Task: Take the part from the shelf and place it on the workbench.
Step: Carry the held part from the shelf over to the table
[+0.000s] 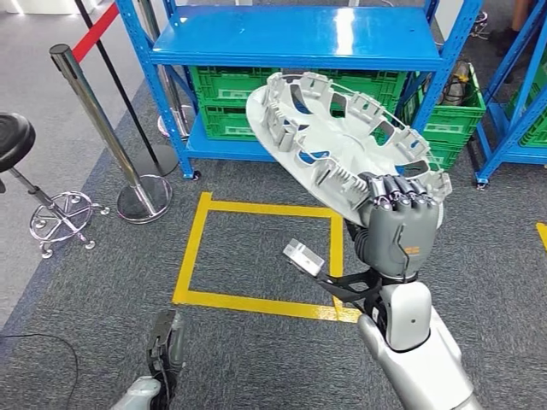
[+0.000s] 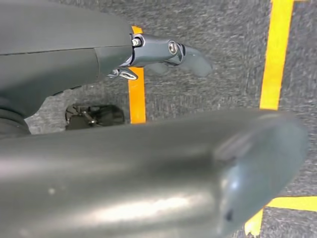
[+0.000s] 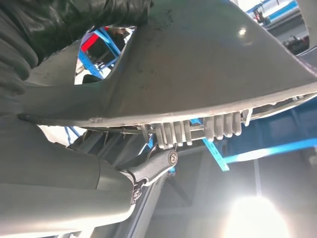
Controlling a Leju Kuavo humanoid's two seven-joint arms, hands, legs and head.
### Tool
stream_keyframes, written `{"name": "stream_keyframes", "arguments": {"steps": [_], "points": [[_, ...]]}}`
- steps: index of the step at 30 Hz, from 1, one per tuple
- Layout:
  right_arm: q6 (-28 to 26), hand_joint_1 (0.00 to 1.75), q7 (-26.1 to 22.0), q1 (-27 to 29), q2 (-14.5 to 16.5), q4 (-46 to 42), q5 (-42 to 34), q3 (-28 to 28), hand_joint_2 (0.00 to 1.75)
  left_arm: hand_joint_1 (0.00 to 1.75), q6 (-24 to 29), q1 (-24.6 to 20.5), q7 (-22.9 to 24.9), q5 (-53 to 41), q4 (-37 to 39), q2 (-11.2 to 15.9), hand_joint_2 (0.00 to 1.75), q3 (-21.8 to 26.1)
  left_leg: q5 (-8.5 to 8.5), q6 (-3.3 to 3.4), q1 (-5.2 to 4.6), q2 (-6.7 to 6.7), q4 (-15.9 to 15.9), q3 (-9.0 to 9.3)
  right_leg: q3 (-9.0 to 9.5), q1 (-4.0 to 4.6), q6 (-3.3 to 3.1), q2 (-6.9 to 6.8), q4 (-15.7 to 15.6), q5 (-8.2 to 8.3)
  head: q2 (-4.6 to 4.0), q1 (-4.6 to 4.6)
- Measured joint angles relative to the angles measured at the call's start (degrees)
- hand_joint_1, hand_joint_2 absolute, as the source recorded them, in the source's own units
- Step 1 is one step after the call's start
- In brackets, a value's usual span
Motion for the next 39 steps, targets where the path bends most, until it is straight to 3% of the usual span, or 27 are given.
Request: {"name": "stream_keyframes", "arguments": {"steps": [2,3,4,6,7,8,9,11,12,14,15,16,17,19,21,22,23,24,25,27,29,32,34,37,38,39], "points": [[0.00,1.75,0.03,-0.04,0.01,0.03,0.00,0.03,1.75,0.00,-0.14,0.09,-0.04,0.00,0.00,-0.09,0.00,0.01,1.63,0.33,-0.07,0.20,-1.09,-0.73,-0.57,-0.25,0.67,0.07,-0.47,0.59,0.00,-0.05],[0.00,1.75,0.06,-0.03,0.01,0.06,0.00,0.05,1.75,0.00,-0.17,0.13,-0.04,0.00,0.00,-0.12,0.00,0.02,2.58,0.69,0.05,0.34,-1.53,-1.31,-1.13,-0.25,0.95,0.16,0.21,-0.74,0.00,0.05],[0.00,1.75,0.10,-0.01,0.00,0.09,0.00,0.05,1.75,0.00,-0.21,0.16,-0.04,0.00,0.00,-0.16,0.00,0.03,3.52,0.96,0.20,0.49,-1.88,-2.10,-1.88,-0.25,1.20,0.23,1.95,-3.19,0.00,0.21],[0.00,1.75,0.16,-0.04,-0.01,0.13,0.00,0.07,1.75,0.00,-0.22,0.17,-0.04,0.01,0.00,-0.26,0.00,0.03,5.13,1.27,0.26,0.58,-1.80,-4.07,-3.39,-0.37,1.56,0.26,8.53,-9.31,0.00,0.52],[0.00,1.75,0.15,-0.04,-0.01,0.16,0.00,0.09,1.75,0.00,-0.25,0.21,-0.04,0.01,0.00,-0.31,0.00,0.03,5.91,1.23,0.28,0.59,-1.70,-5.13,-3.78,-0.44,1.77,0.25,12.11,-10.86,0.00,0.58],[0.00,1.75,0.15,-0.03,-0.01,0.22,0.00,0.13,1.75,0.00,-0.27,0.24,-0.04,0.01,0.00,-0.36,0.00,0.02,6.69,1.12,0.32,0.62,-1.56,-6.22,-3.68,-0.48,1.95,0.24,14.80,-10.86,0.00,0.58],[0.00,1.75,0.15,-0.02,-0.01,0.28,0.00,0.16,1.75,0.00,-0.31,0.25,-0.04,0.00,0.00,-0.38,0.00,0.02,7.36,0.97,0.38,0.65,-1.38,-7.34,-2.90,-0.53,2.12,0.22,15.98,-9.44,0.00,0.60],[0.00,1.75,0.19,-0.03,0.00,0.46,0.00,0.21,1.75,0.00,-0.38,0.27,-0.04,0.00,0.00,-0.43,0.00,0.02,8.54,0.48,0.54,0.68,-0.75,-9.61,1.14,-0.67,2.37,0.18,13.13,-5.89,0.00,0.59],[0.00,1.75,0.20,-0.07,0.04,0.52,0.00,0.22,1.75,0.00,-0.41,0.28,-0.05,0.00,0.00,-0.45,0.00,0.02,9.02,0.18,0.52,0.65,-0.25,-10.63,4.55,-0.70,2.47,0.16,9.13,-6.01,0.00,0.65],[0.00,1.75,0.23,-0.11,0.18,0.64,0.00,0.23,1.75,0.00,-0.48,0.39,-0.08,-0.01,0.00,-0.46,0.00,0.02,9.97,-0.41,0.40,0.58,0.74,-11.96,9.96,-0.63,2.02,0.23,1.34,-9.15,0.00,0.60],[0.00,1.75,0.23,-0.08,0.24,0.72,0.00,0.24,1.75,0.00,-0.52,0.46,-0.11,-0.01,0.00,-0.45,0.00,0.02,10.44,-0.65,0.36,0.55,0.96,-12.27,11.12,-0.49,1.67,0.27,-0.81,-10.41,0.00,0.61],[0.00,1.75,0.22,-0.02,0.26,0.82,0.00,0.26,1.75,0.00,-0.62,0.55,-0.13,-0.01,0.00,-0.43,0.00,0.02,10.87,-0.90,0.40,0.53,1.04,-12.46,11.02,-0.47,1.09,0.29,-1.34,-10.67,0.00,0.54],[0.00,1.75,0.20,0.05,0.30,0.95,0.00,0.28,1.75,0.00,-0.73,0.64,-0.14,-0.01,0.01,-0.38,0.00,0.02,10.82,-1.19,0.52,0.51,1.14,-12.62,10.57,-0.50,0.68,0.23,-1.15,-10.30,0.00,0.52],[0.00,1.75,0.16,0.08,0.54,1.15,0.00,0.31,1.75,0.00,-0.97,0.82,-0.14,0.00,0.01,-0.32,0.00,0.01,7.92,-1.94,0.76,0.47,3.63,-13.54,10.22,-0.65,-0.21,0.08,-1.09,-9.42,0.00,0.33],[0.00,1.75,-0.01,0.14,0.91,1.34,0.00,0.28,1.75,0.00,-1.16,0.92,-0.15,0.00,0.01,-0.29,0.00,0.00,2.89,-2.61,1.02,0.46,10.29,-15.43,9.57,-0.63,-0.68,0.05,-0.99,-8.49,0.00,0.14],[0.00,1.75,-0.13,0.20,1.05,1.45,0.00,0.26,1.75,0.00,-1.22,0.96,-0.15,0.01,0.01,-0.29,0.00,0.00,1.14,-2.80,1.14,0.46,13.99,-16.35,9.05,-0.59,-0.76,0.06,-0.90,-8.08,0.00,0.12],[0.00,1.75,-0.32,0.33,1.14,1.57,0.00,0.24,1.75,0.00,-1.28,1.02,-0.15,0.04,0.01,-0.30,0.00,0.00,0.46,-2.87,1.21,0.46,16.46,-16.66,8.59,-0.56,-0.76,0.07,-0.82,-7.80,0.00,0.11],[0.00,1.75,-0.55,0.50,1.20,1.66,0.00,0.20,1.75,0.00,-1.32,1.08,-0.15,0.08,0.01,-0.31,0.00,0.00,0.82,-2.82,1.25,0.45,16.99,-16.11,8.22,-0.52,-0.72,0.08,-0.72,-7.59,0.00,0.11],[0.00,1.75,-0.80,0.69,1.26,1.72,0.00,0.15,1.75,0.00,-1.36,1.13,-0.15,0.14,0.01,-0.31,0.00,0.00,2.00,-2.62,1.25,0.44,15.26,-14.52,7.98,-0.48,-0.68,0.08,-0.65,-7.46,0.00,0.11],[0.00,1.75,-1.26,0.94,1.53,1.75,0.00,0.03,1.75,0.00,-1.39,1.14,-0.15,0.27,0.01,-0.24,0.00,0.00,4.57,-1.77,1.07,0.29,8.04,-9.72,7.73,-0.36,-0.53,0.10,-0.57,-7.33,0.00,0.16],[0.00,1.75,-1.46,0.91,1.83,1.76,0.00,-0.04,1.75,0.00,-1.39,1.14,-0.16,0.33,0.00,-0.09,0.00,0.01,5.30,-0.95,0.70,0.11,2.70,-6.70,7.44,-0.37,-0.04,0.11,-0.58,-7.06,0.01,0.14],[0.00,1.75,-1.68,0.93,2.07,1.81,0.00,-0.28,1.75,0.00,-1.39,1.18,-0.17,0.38,0.01,-0.04,0.00,0.02,5.33,-0.40,0.56,0.14,0.75,-6.24,6.91,-0.52,0.92,0.12,-0.74,-6.82,0.00,-0.06],[0.00,1.75,-1.95,0.91,2.12,1.89,0.00,-0.61,1.75,0.00,-1.38,1.04,-0.18,0.44,0.00,-0.08,0.00,0.03,5.74,0.12,0.87,0.28,-0.40,-6.07,5.65,-0.45,1.35,0.17,1.28,-8.50,0.00,0.13],[0.00,1.75,-2.44,0.95,2.14,2.10,-0.05,-1.00,1.75,0.00,-1.39,1.03,-0.14,0.48,0.00,-0.23,0.00,0.04,6.10,0.57,0.96,0.34,-0.75,-6.35,0.77,-0.49,1.83,0.23,11.60,-13.34,0.00,0.40],[0.00,1.75,-2.69,1.07,2.14,2.21,-0.09,-1.10,1.75,0.00,-1.39,1.09,-0.11,0.48,0.00,-0.26,0.00,0.04,6.12,0.57,0.97,0.34,-0.68,-6.44,-0.57,-0.51,1.99,0.22,14.37,-13.94,0.00,0.40],[0.00,1.75,-3.04,1.19,2.14,2.34,-0.15,-1.20,1.75,0.00,-1.40,1.14,-0.10,0.48,0.00,-0.26,0.00,0.04,6.13,0.57,0.98,0.35,-0.58,-6.50,-1.09,-0.54,2.13,0.21,15.26,-13.49,0.00,0.40]]}}
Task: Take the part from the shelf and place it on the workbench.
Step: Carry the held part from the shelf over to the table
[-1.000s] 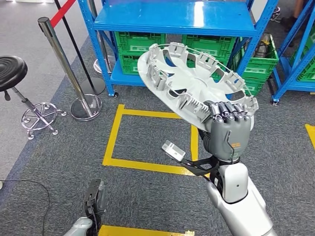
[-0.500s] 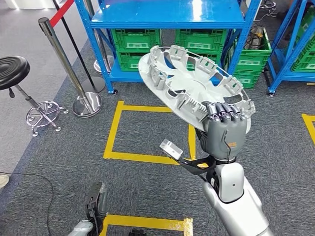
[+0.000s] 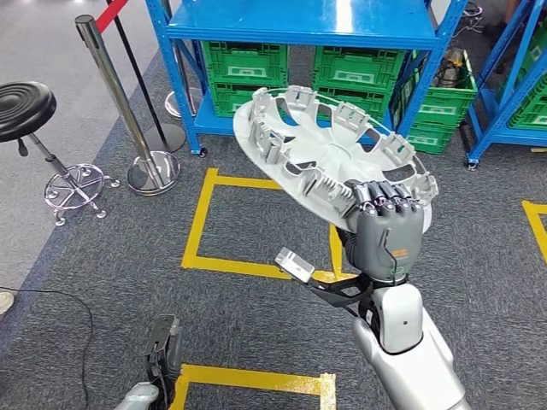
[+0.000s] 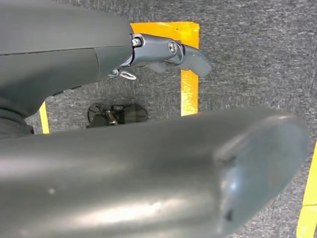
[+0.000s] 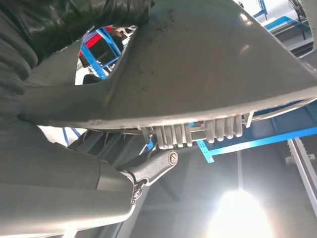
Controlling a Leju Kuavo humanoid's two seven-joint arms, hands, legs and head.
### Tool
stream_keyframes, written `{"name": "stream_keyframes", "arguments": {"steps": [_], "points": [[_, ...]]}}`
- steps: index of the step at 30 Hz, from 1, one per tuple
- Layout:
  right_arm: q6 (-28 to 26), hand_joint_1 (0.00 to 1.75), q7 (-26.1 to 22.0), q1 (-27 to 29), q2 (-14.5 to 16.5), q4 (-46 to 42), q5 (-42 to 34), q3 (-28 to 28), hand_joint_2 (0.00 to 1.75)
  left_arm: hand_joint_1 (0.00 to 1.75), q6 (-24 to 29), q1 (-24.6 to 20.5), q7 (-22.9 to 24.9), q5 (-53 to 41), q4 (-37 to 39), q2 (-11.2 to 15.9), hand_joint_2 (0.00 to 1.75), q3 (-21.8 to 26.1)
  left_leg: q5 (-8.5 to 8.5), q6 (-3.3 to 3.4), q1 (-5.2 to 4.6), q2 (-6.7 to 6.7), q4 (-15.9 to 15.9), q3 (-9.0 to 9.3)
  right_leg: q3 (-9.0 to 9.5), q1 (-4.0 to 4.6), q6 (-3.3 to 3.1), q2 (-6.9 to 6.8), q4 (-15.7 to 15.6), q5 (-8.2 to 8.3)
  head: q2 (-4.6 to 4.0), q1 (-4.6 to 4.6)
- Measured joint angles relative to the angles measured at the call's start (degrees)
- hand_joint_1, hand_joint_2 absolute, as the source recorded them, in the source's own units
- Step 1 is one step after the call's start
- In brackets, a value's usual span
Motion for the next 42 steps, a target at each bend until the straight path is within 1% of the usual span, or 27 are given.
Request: {"name": "stream_keyframes", "arguments": {"steps": [1,3,4,5,8,10,11,13,14,15,16,19,20,21,23,25,27,29,30,31,32,34,35,36,38,40,42], "points": [[0.00,1.75,-0.43,0.09,0.04,0.15,-0.06,-0.15,1.75,0.00,-0.04,0.02,0.02,0.00,0.00,-0.01,0.00,0.00,-0.01,-0.03,0.03,0.00,0.14,-0.04,0.58,-0.07,0.12,-0.02,-1.42,1.57,0.00,0.00],[0.00,1.75,-1.26,0.12,0.30,0.40,-0.14,-0.58,1.75,0.00,-0.14,0.01,0.03,0.01,0.00,-0.03,0.00,0.00,-0.16,-0.31,0.05,-0.03,0.67,-0.17,3.86,-0.23,0.29,-0.06,-8.48,5.65,0.00,0.00],[0.00,1.75,-1.61,0.04,0.49,0.50,-0.15,-0.79,1.75,0.00,-0.17,-0.02,0.04,0.02,0.01,-0.02,0.00,-0.01,-0.27,-0.55,-0.03,-0.06,1.18,-0.45,5.51,-0.28,0.23,-0.03,-11.90,6.89,0.00,0.04],[0.00,1.75,-1.87,-0.02,0.67,0.58,-0.15,-0.98,1.75,0.00,-0.18,-0.05,0.05,0.02,0.01,0.01,0.00,-0.01,-0.27,-0.85,-0.13,-0.08,1.63,-0.85,6.41,-0.28,0.01,0.03,-13.90,7.34,0.00,0.03],[0.00,1.75,-2.22,0.16,1.12,0.84,-0.10,-1.38,1.75,0.00,-0.19,-0.01,0.08,0.02,0.00,0.10,0.00,-0.02,-0.04,-1.68,-0.24,-0.09,2.35,-1.93,6.33,-0.20,-1.00,0.25,-14.62,7.27,0.00,-0.18],[0.00,1.75,-2.23,0.34,1.36,0.96,-0.09,-1.63,1.75,0.00,-0.21,0.03,0.08,0.02,0.00,0.13,0.00,-0.02,-1.53,-2.30,-0.10,-0.09,4.11,-2.72,6.15,-0.38,-1.61,0.17,-14.71,7.61,0.00,-0.34],[0.00,1.75,-2.23,0.34,1.52,0.99,-0.09,-1.75,1.75,0.00,-0.22,0.03,0.08,0.02,0.00,0.14,0.00,-0.02,-3.18,-2.64,0.01,-0.10,6.55,-3.68,6.07,-0.49,-1.93,0.09,-14.77,7.77,0.00,-0.43],[0.00,1.75,-2.24,0.32,1.74,1.04,-0.08,-1.92,1.75,0.00,-0.23,0.08,0.08,0.02,0.00,0.14,0.00,-0.02,-7.06,-3.13,0.21,-0.11,14.12,-6.49,5.80,-0.47,-2.32,0.04,-14.75,7.95,0.00,-0.58],[0.00,1.75,-2.24,0.34,1.82,1.11,-0.07,-1.96,1.75,0.00,-0.25,0.11,0.08,0.02,0.00,0.14,0.00,-0.02,-8.24,-3.23,0.29,-0.11,17.26,-7.61,5.68,-0.46,-2.41,0.03,-14.74,8.03,0.00,-0.59],[0.00,1.75,-2.25,0.38,1.84,1.20,-0.05,-1.99,1.75,0.00,-0.28,0.14,0.08,0.02,0.00,0.14,0.00,-0.02,-8.40,-3.22,0.32,-0.11,18.65,-7.93,5.60,-0.45,-2.44,0.04,-14.74,8.10,0.00,-0.59],[0.00,1.75,-2.25,0.41,1.86,1.30,-0.04,-2.03,1.75,0.00,-0.32,0.14,0.08,0.02,0.00,0.14,0.00,-0.02,-7.50,-3.12,0.33,-0.11,17.78,-7.21,5.56,-0.45,-2.43,0.06,-14.73,8.16,0.00,-0.59],[0.00,1.75,-2.34,0.41,2.15,1.40,-0.02,-2.25,1.75,0.00,-0.44,0.06,0.08,0.02,0.00,0.20,0.00,-0.02,-2.69,-2.34,0.17,-0.20,7.05,-1.56,5.48,-0.40,-2.16,0.15,-14.76,8.36,0.00,-0.58],[0.00,1.75,-2.43,0.39,2.27,1.40,-0.02,-2.33,1.75,0.00,-0.47,0.04,0.08,0.02,0.00,0.25,0.00,-0.02,-1.97,-2.05,0.03,-0.26,4.32,-0.29,5.32,-0.35,-1.94,0.17,-14.77,8.49,0.00,-0.58],[0.00,1.75,-2.58,0.36,2.38,1.40,-0.02,-2.40,1.75,0.00,-0.51,0.04,0.07,0.02,0.00,0.28,0.00,-0.02,-1.91,-1.78,-0.11,-0.31,2.89,0.23,5.08,-0.31,-1.65,0.18,-14.79,8.66,0.00,-0.59],[0.00,1.75,-2.88,0.37,2.40,1.41,-0.02,-2.50,1.75,0.00,-0.60,0.11,0.06,0.02,0.01,0.31,0.00,-0.02,-1.97,-1.32,-0.18,-0.32,2.27,0.05,4.61,-0.24,-1.02,0.16,-14.90,9.00,0.00,-0.61],[0.00,1.75,-3.09,0.39,2.40,1.41,-0.03,-2.56,1.75,0.00,-0.64,0.07,0.04,0.02,0.01,0.33,0.00,-0.01,-1.61,-0.72,0.03,-0.26,1.72,-0.06,3.81,-0.24,-0.46,0.12,-14.08,8.14,0.00,-0.54],[0.00,1.75,-3.22,0.38,2.40,1.41,-0.04,-2.62,1.75,0.00,-0.73,-0.05,0.02,0.01,0.00,0.34,0.00,0.01,-1.21,-0.15,0.09,-0.20,1.33,-0.12,1.60,-0.25,-0.14,0.11,-9.37,5.08,0.00,-0.38],[0.00,1.75,-3.29,0.44,2.40,1.45,-0.07,-2.69,1.75,0.00,-0.83,0.00,0.01,0.01,0.00,0.28,0.00,0.00,-1.07,0.12,-0.10,-0.20,1.37,-0.33,-1.51,-0.22,-0.01,0.11,-2.11,1.91,0.00,-0.29],[0.00,1.75,-3.29,0.54,2.40,1.50,-0.08,-2.74,1.75,0.00,-0.85,0.06,0.01,0.00,0.00,0.25,0.00,0.00,-1.02,0.19,-0.21,-0.21,1.41,-0.40,-2.44,-0.19,0.01,0.11,0.11,1.48,0.00,-0.29],[0.00,1.75,-3.29,0.64,2.40,1.55,-0.09,-2.79,1.75,0.00,-0.86,0.10,0.01,-0.01,0.00,0.25,0.00,0.00,-0.98,0.22,-0.29,-0.21,1.49,-0.43,-2.36,-0.16,-0.03,0.10,0.20,2.15,0.00,-0.28],[0.00,1.75,-3.29,0.72,2.40,1.60,-0.09,-2.85,1.75,0.00,-0.86,0.11,0.01,-0.03,0.00,0.24,0.00,0.00,-0.96,0.24,-0.36,-0.22,1.60,-0.45,-1.19,-0.12,-0.17,0.10,-1.88,3.73,0.00,-0.29],[0.00,1.75,-3.30,0.67,2.40,1.63,-0.08,-2.94,1.75,0.00,-0.86,0.08,-0.01,-0.11,0.00,0.20,0.00,0.00,-0.95,0.15,-0.51,-0.23,1.90,-0.54,2.85,0.03,-0.65,0.05,-9.25,7.15,0.00,-0.31],[0.00,1.75,-3.32,0.57,2.40,1.62,-0.06,-2.98,1.75,0.00,-0.87,0.06,-0.03,-0.19,0.00,0.17,0.00,0.00,-0.90,-0.01,-0.59,-0.24,2.12,-0.77,4.41,0.13,-0.92,0.06,-12.26,8.01,0.01,-0.32],[0.00,1.75,-3.34,0.52,2.41,1.63,-0.04,-3.00,1.75,0.00,-0.88,0.04,-0.04,-0.28,0.01,0.14,0.00,-0.01,-0.75,-0.29,-0.63,-0.24,2.32,-1.09,5.20,0.25,-1.16,0.10,-13.97,8.32,0.01,-0.37],[0.00,1.75,-3.36,0.56,2.43,1.64,-0.02,-3.05,1.75,0.00,-0.93,0.08,-0.08,-0.46,0.02,0.10,0.00,-0.02,-0.33,-0.97,-0.59,-0.23,2.51,-1.68,5.16,0.41,-1.60,0.23,-14.70,8.42,0.01,-0.38],[0.00,1.75,-3.35,0.67,2.52,1.64,-0.02,-3.15,1.75,0.00,-0.96,0.11,-0.10,-0.56,0.01,0.14,0.00,-0.02,-0.91,-1.63,-0.49,-0.29,3.06,-2.11,5.03,0.16,-2.21,0.15,-15.06,8.89,0.00,-0.39],[0.00,1.75,-3.34,0.64,2.78,1.64,-0.02,-3.26,1.75,0.00,-0.97,0.10,-0.11,-0.58,0.00,0.20,0.00,-0.02,-3.93,-2.37,-0.23,-0.35,7.16,-3.67,4.89,-0.17,-2.77,0.01,-15.44,9.31,0.00,-0.59]]}}
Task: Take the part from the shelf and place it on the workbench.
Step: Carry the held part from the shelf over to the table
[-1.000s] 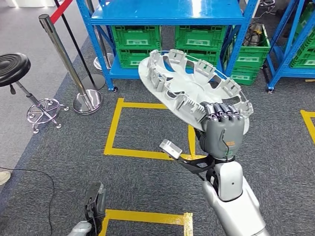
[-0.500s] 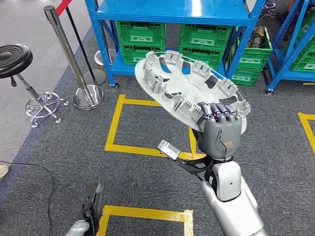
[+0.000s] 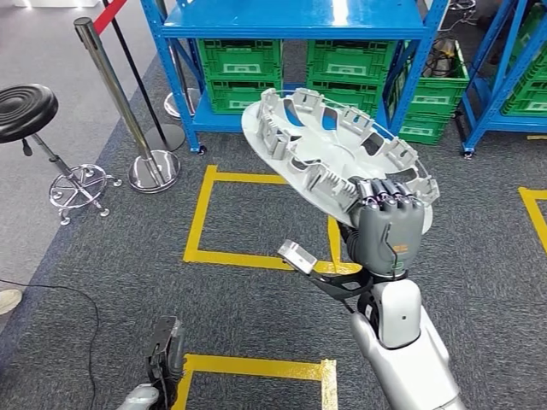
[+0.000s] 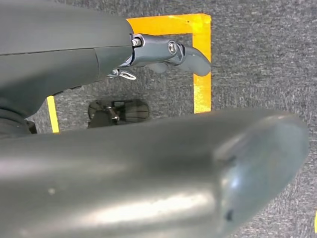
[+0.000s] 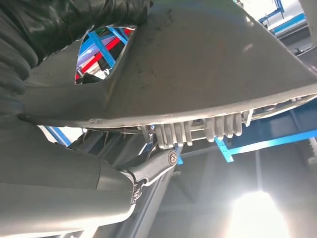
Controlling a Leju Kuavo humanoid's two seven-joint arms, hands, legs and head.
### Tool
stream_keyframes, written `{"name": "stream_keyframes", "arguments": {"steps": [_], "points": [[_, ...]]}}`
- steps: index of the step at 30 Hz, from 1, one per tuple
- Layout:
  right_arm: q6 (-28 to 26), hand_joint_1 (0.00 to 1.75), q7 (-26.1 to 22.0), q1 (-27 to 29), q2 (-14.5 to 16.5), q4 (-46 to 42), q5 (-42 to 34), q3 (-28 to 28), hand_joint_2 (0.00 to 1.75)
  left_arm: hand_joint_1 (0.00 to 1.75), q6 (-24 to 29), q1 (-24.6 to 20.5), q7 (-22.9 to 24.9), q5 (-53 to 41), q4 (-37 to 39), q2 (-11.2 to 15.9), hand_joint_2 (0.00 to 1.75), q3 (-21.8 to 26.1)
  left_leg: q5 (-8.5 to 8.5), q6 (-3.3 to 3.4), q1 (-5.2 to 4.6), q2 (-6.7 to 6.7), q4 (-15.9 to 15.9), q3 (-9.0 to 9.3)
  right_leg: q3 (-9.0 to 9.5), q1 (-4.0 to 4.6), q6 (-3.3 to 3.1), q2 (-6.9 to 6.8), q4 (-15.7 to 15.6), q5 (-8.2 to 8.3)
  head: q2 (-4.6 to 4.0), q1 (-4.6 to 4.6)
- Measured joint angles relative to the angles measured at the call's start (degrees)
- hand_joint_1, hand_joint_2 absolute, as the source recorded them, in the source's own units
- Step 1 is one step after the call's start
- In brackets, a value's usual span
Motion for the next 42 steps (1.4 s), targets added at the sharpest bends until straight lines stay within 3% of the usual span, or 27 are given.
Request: {"name": "stream_keyframes", "arguments": {"steps": [2,3,4,5,8,9,11,12,15,16,25,28,32,34,36,37,38,39,41,42], "points": [[0.00,1.75,-0.03,0.00,0.19,0.06,0.00,-0.06,1.75,0.00,0.00,0.05,0.01,-0.01,0.01,-0.01,0.00,0.00,-3.93,-0.71,0.45,0.01,7.55,-2.70,-0.41,-0.04,-0.16,-0.03,-0.02,0.33,0.00,-0.13],[0.00,1.75,-0.07,0.05,0.21,0.13,-0.01,-0.08,1.75,0.00,0.00,0.09,0.00,-0.01,0.02,-0.01,0.00,0.00,-4.99,-0.94,0.65,0.01,10.31,-3.55,-0.63,-0.04,-0.13,-0.04,-0.02,0.52,0.00,-0.13],[0.00,1.75,-0.13,0.12,0.21,0.21,-0.01,-0.10,1.75,0.00,0.00,0.11,0.01,-0.01,0.02,-0.01,0.00,0.00,-5.04,-1.08,0.80,0.01,11.15,-3.51,-0.84,-0.04,-0.03,-0.04,-0.01,0.70,0.00,-0.13],[0.00,1.75,-0.20,0.18,0.22,0.27,-0.02,-0.13,1.75,0.00,0.00,0.11,0.01,-0.01,0.01,-0.01,0.00,0.00,-4.01,-1.11,0.91,0.01,9.58,-2.31,-1.01,-0.05,0.09,-0.03,0.00,0.88,0.00,-0.14],[0.00,1.75,-0.42,0.17,0.41,0.32,-0.03,-0.27,1.75,0.00,0.00,0.01,0.00,-0.01,0.01,0.03,0.00,0.00,0.07,-0.63,0.89,-0.01,-1.91,4.33,-1.34,0.07,0.68,0.02,0.06,1.33,0.00,-0.11],[0.00,1.75,-0.50,0.12,0.48,0.32,-0.04,-0.34,1.75,0.00,0.00,-0.02,0.00,-0.01,0.01,0.03,0.00,0.00,0.50,-0.40,0.78,-0.01,-4.33,5.53,-1.51,0.15,0.99,0.01,0.08,1.52,0.00,-0.09],[0.00,1.75,-0.60,0.09,0.54,0.34,-0.06,-0.47,1.75,0.00,0.00,0.06,0.01,-0.01,0.02,0.02,0.00,0.00,0.53,0.08,0.51,-0.01,-5.60,5.82,-1.79,0.20,1.66,-0.04,-0.04,1.96,0.00,-0.05],[0.00,1.75,-0.62,0.12,0.55,0.37,-0.07,-0.50,1.75,0.00,0.01,0.13,0.01,-0.01,0.02,-0.01,0.00,0.00,0.72,0.18,0.48,-0.01,-5.72,5.66,-1.84,0.19,1.60,-0.06,-0.16,1.99,0.00,-0.04],[0.00,1.75,-0.69,0.13,0.58,0.49,-0.13,-0.54,1.75,0.00,0.02,0.16,-0.01,-0.01,0.02,-0.03,0.00,0.00,1.25,0.24,0.45,-0.02,-6.17,5.43,-2.07,0.22,-0.35,-0.08,-0.46,2.44,0.01,0.04],[0.00,1.75,-0.73,0.10,0.58,0.53,-0.16,-0.55,1.75,0.00,0.02,0.15,-0.01,-0.01,0.02,-0.03,0.00,0.00,1.32,0.34,0.39,-0.02,-6.16,5.34,-2.14,0.19,-0.63,-0.08,-0.59,2.76,0.01,0.07],[0.00,1.75,-0.89,0.12,0.59,0.72,-0.30,-0.59,1.75,0.00,0.02,0.18,-0.01,-0.01,0.02,-0.03,0.00,0.00,1.57,1.01,-0.08,-0.01,-5.97,4.86,-2.16,-0.34,2.08,-0.07,-1.31,3.41,0.00,0.05],[0.00,1.75,-1.60,0.12,0.71,0.98,-0.71,-0.72,1.75,0.00,0.02,0.17,-0.01,-0.01,0.02,0.02,0.00,0.00,1.56,1.15,-0.17,-0.01,-5.80,4.77,-2.20,-0.48,2.54,-0.09,-1.40,3.50,0.00,0.04],[0.00,1.75,-3.19,0.15,1.39,1.24,-1.56,-1.53,1.75,0.00,0.02,0.03,-0.01,-0.01,0.00,0.16,0.00,0.00,2.49,2.53,-0.06,0.37,-6.96,5.08,-2.64,-0.62,3.64,0.08,-1.46,3.39,0.00,0.02],[0.00,1.75,-4.12,0.16,1.55,1.32,-1.80,-2.16,1.75,0.00,0.01,-0.02,0.00,-0.03,0.00,0.13,0.00,0.00,3.18,3.07,0.25,0.99,-8.06,5.45,-4.59,-0.48,3.54,0.12,2.42,0.69,0.00,0.14],[0.00,1.75,-4.98,0.32,1.59,1.47,-1.84,-2.69,1.75,0.00,-0.01,-0.03,0.01,-0.07,0.00,0.06,0.00,0.00,3.26,3.17,0.22,1.59,-8.15,5.39,-7.91,-0.44,3.50,0.13,10.19,-3.04,0.00,0.22],[0.00,1.75,-5.40,0.50,1.60,1.58,-1.91,-2.97,1.75,0.00,-0.02,0.00,0.01,-0.09,0.00,0.00,0.00,0.00,3.21,3.12,0.23,1.93,-8.11,5.37,-9.18,-0.48,3.60,0.10,13.28,-4.05,0.00,0.22],[0.00,1.75,-5.75,0.71,1.63,1.71,-2.06,-3.25,1.75,0.00,-0.02,0.00,0.01,-0.09,0.00,-0.08,0.00,0.00,3.13,3.00,0.30,2.27,-8.04,5.36,-9.56,-0.53,3.69,0.03,14.46,-4.06,0.00,0.22],[0.00,1.75,-6.14,0.89,1.71,1.81,-2.28,-3.56,1.75,0.00,-0.02,0.00,0.01,-0.09,0.00,-0.15,0.00,0.00,2.98,2.76,0.43,2.61,-7.86,5.36,-8.79,-0.62,3.81,-0.14,13.27,-3.02,0.00,0.23],[0.00,1.75,-6.99,1.06,2.02,1.92,-2.77,-4.18,1.75,0.00,-0.02,0.01,0.01,-0.10,0.00,-0.22,0.00,0.01,2.35,1.89,0.74,3.33,-7.09,5.32,-4.87,-0.62,4.11,-1.82,6.29,-0.08,0.00,0.26],[0.00,1.75,-7.44,1.06,2.30,1.95,-2.98,-4.47,1.75,0.00,-0.02,0.02,0.02,-0.11,0.01,-0.20,0.00,0.01,1.90,1.35,0.70,3.72,-6.37,5.19,-3.05,-0.52,3.94,-2.71,3.10,0.75,0.00,0.38]]}}
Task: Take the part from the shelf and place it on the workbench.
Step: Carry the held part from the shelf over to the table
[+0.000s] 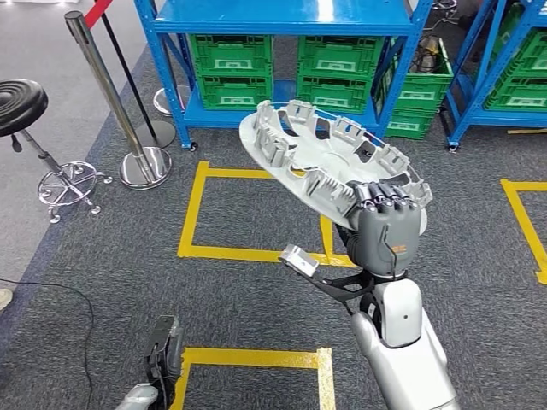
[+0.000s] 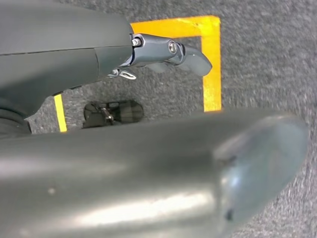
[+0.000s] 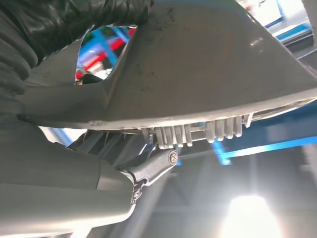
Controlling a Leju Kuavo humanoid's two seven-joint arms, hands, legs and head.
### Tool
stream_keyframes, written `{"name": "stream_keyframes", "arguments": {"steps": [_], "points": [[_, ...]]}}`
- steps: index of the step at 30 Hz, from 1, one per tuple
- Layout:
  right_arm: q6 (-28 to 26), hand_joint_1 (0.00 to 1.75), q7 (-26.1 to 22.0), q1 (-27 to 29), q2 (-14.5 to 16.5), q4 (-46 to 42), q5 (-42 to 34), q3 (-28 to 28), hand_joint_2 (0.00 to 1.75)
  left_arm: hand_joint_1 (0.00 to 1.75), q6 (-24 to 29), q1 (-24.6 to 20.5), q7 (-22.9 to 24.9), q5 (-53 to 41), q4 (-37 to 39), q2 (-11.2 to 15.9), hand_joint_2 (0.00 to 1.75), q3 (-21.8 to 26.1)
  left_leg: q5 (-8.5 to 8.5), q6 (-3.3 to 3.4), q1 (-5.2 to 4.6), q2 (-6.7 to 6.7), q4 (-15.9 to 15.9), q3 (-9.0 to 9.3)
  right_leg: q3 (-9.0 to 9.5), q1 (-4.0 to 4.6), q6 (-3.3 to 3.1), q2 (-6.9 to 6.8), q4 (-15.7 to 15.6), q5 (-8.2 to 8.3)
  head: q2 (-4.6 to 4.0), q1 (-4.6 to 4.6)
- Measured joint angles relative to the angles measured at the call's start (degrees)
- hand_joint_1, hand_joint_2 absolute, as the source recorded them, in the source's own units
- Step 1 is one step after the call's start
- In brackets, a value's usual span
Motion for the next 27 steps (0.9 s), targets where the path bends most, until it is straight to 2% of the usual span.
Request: {"name": "stream_keyframes", "arguments": {"steps": [1,2,4,6,7,9,10,11,12,13,14,16,17,18,19,20,21,22,23,24,25,26,27], "points": [[0.00,1.75,-0.36,0.00,0.27,0.03,-0.18,-0.25,1.75,0.00,0.00,0.04,0.00,-0.01,0.01,0.06,0.00,0.00,-0.37,-0.44,-0.11,0.38,0.56,-0.11,1.09,0.15,-0.38,-0.61,-1.88,0.21,0.00,0.07],[0.00,1.75,-0.59,0.03,0.53,0.07,-0.33,-0.47,1.75,0.00,0.00,0.08,0.02,-0.01,0.01,0.13,0.00,0.00,-0.62,-0.74,-0.28,0.79,0.97,-0.20,1.34,0.34,-0.88,-0.70,-2.31,-0.15,0.00,0.04],[0.00,1.75,-0.78,0.20,0.82,0.15,-0.53,-0.88,1.75,0.00,0.00,0.11,0.04,-0.01,0.01,0.16,0.00,-0.01,-0.96,-1.04,-0.33,1.66,1.31,-0.21,1.09,0.32,-1.95,0.67,-2.01,-0.09,0.00,-0.10],[0.00,1.75,-0.76,0.35,1.06,0.22,-0.60,-1.28,1.75,0.00,0.00,0.01,0.04,-0.01,0.00,0.16,0.00,-0.01,-2.53,-1.47,0.01,0.71,2.92,-0.64,0.94,0.22,-2.67,1.89,-1.94,0.00,0.00,-0.17],[0.00,1.75,-0.76,0.38,1.24,0.25,-0.61,-1.46,1.75,0.00,0.00,0.00,0.03,-0.01,0.00,0.16,0.00,-0.01,-4.10,-1.71,0.18,-0.34,5.22,-1.49,0.93,0.17,-2.99,2.51,-1.96,0.07,0.00,-0.21],[0.00,1.75,-0.79,0.38,1.56,0.29,-0.62,-1.65,1.75,0.00,0.00,0.11,0.02,-0.01,0.01,0.19,0.00,-0.01,-7.80,-1.92,0.30,-2.22,12.62,-4.55,0.89,0.19,-3.35,3.84,-1.96,0.12,0.00,-0.29],[0.00,1.75,-0.80,0.39,1.63,0.35,-0.62,-1.72,1.75,0.00,0.00,0.18,0.02,-0.01,0.02,0.20,0.00,-0.01,-8.98,-1.90,0.29,-2.56,15.96,-6.09,0.88,0.24,-3.41,4.58,-1.96,0.15,0.00,-0.33],[0.00,1.75,-0.82,0.43,1.65,0.42,-0.62,-1.77,1.75,0.00,0.00,0.23,0.02,-0.01,0.02,0.20,0.00,-0.01,-9.11,-1.75,0.26,-2.74,17.72,-6.99,0.88,0.31,-3.45,5.36,-1.96,0.17,0.00,-0.33],[0.00,1.75,-0.85,0.48,1.68,0.48,-0.62,-1.83,1.75,0.00,0.00,0.24,0.02,-0.01,0.02,0.19,0.00,-0.01,-8.09,-1.49,0.23,-2.92,17.30,-6.96,0.88,0.38,-3.47,6.17,-1.95,0.20,0.00,-0.32],[0.00,1.75,-0.90,0.52,1.74,0.52,-0.62,-1.90,1.75,0.00,0.00,0.23,0.02,-0.01,0.02,0.17,0.00,-0.01,-6.09,-1.10,0.18,-3.32,14.69,-5.93,0.89,0.43,-3.49,7.00,-1.95,0.25,0.00,-0.33],[0.00,1.75,-0.98,0.54,1.85,0.53,-0.63,-1.96,1.75,0.00,0.00,0.22,0.02,-0.01,0.02,0.19,0.00,-0.01,-3.76,-0.59,0.14,-4.43,10.75,-4.33,0.88,0.41,-3.47,7.82,-1.96,0.32,0.00,-0.32],[0.00,1.75,-1.44,0.51,2.13,0.54,-0.64,-2.12,1.75,0.00,0.00,0.28,0.02,-0.01,0.02,0.39,0.00,-0.01,-0.90,0.24,0.15,-7.40,4.42,-1.61,0.63,0.25,-3.14,9.34,-1.97,0.59,0.00,-0.27],[0.00,1.75,-1.80,0.51,2.26,0.54,-0.62,-2.23,1.75,0.00,0.00,0.34,0.04,-0.01,0.02,0.47,0.00,-0.01,-0.52,0.45,0.10,-8.42,3.03,-1.02,0.42,0.02,-2.82,10.02,-2.03,0.79,0.00,-0.35],[0.00,1.75,-2.20,0.56,2.35,0.54,-0.60,-2.36,1.75,0.00,0.00,0.36,0.06,-0.01,0.02,0.51,0.00,-0.01,-0.57,0.50,0.03,-8.60,2.73,-0.86,0.20,-0.18,-2.41,10.69,-2.17,1.05,0.00,-0.45],[0.00,1.75,-2.57,0.65,2.43,0.53,-0.56,-2.56,1.75,0.00,0.00,0.27,0.07,-0.01,0.02,0.40,0.00,-0.01,-0.53,0.50,-0.05,-8.01,2.08,-0.65,0.01,-0.31,-1.96,11.39,-2.41,1.35,0.00,-0.57],[0.00,1.75,-2.89,0.81,2.48,0.50,-0.52,-2.83,1.75,0.00,0.02,0.09,0.08,-0.01,0.02,0.34,0.00,0.00,-0.44,0.46,0.05,-7.15,1.36,-0.39,-0.38,-0.24,-1.59,11.16,-2.46,1.36,0.01,-0.61],[0.00,1.75,-3.15,0.92,2.52,0.45,-0.47,-3.09,1.75,0.00,0.03,-0.08,0.05,-0.01,0.02,0.26,0.00,0.01,-0.29,0.52,0.17,-6.33,0.54,-0.12,-0.97,-0.04,-1.31,9.96,-1.86,0.81,0.01,-0.36],[0.00,1.75,-3.35,0.96,2.58,0.40,-0.40,-3.30,1.75,0.00,0.05,-0.17,0.03,-0.01,0.02,0.17,0.00,0.01,-0.11,0.58,0.27,-5.43,-0.21,0.10,-1.94,0.18,-1.10,8.13,-0.16,-0.34,0.01,-0.07],[0.00,1.75,-3.49,0.99,2.65,0.36,-0.29,-3.44,1.75,0.00,0.06,-0.11,0.02,0.00,0.02,0.14,0.00,0.02,0.06,0.64,0.27,-4.58,-0.48,0.14,-3.26,0.30,-1.00,5.91,2.61,-2.02,0.01,0.17],[0.00,1.75,-3.53,0.95,2.71,0.34,-0.11,-3.52,1.75,0.00,0.07,0.06,0.01,0.00,0.02,0.10,0.00,0.02,0.12,0.78,0.15,-3.85,-0.55,0.11,-4.66,0.33,-0.89,4.33,5.99,-3.77,0.00,0.41],[0.00,1.75,-3.49,0.96,2.78,0.34,0.13,-3.59,1.75,0.00,0.07,0.22,0.03,0.01,0.03,0.10,0.00,0.02,0.12,0.82,0.04,-2.98,-0.51,0.06,-5.92,0.31,-0.77,3.54,9.12,-5.04,0.00,0.43],[0.00,1.75,-3.31,0.99,2.80,0.34,0.38,-3.69,1.75,0.00,0.07,0.33,0.04,0.02,0.03,0.11,0.00,0.02,0.10,0.82,-0.03,-2.13,-0.46,0.03,-6.52,0.29,-0.71,3.17,10.93,-5.46,0.00,0.43],[0.00,1.75,-2.92,1.02,2.80,0.30,0.69,-3.78,1.75,0.00,0.07,0.34,0.05,0.02,0.04,0.11,0.00,0.02,0.06,0.79,-0.08,-1.32,-0.40,0.00,-6.17,0.28,-0.70,2.92,10.85,-4.95,0.00,0.45]]}}
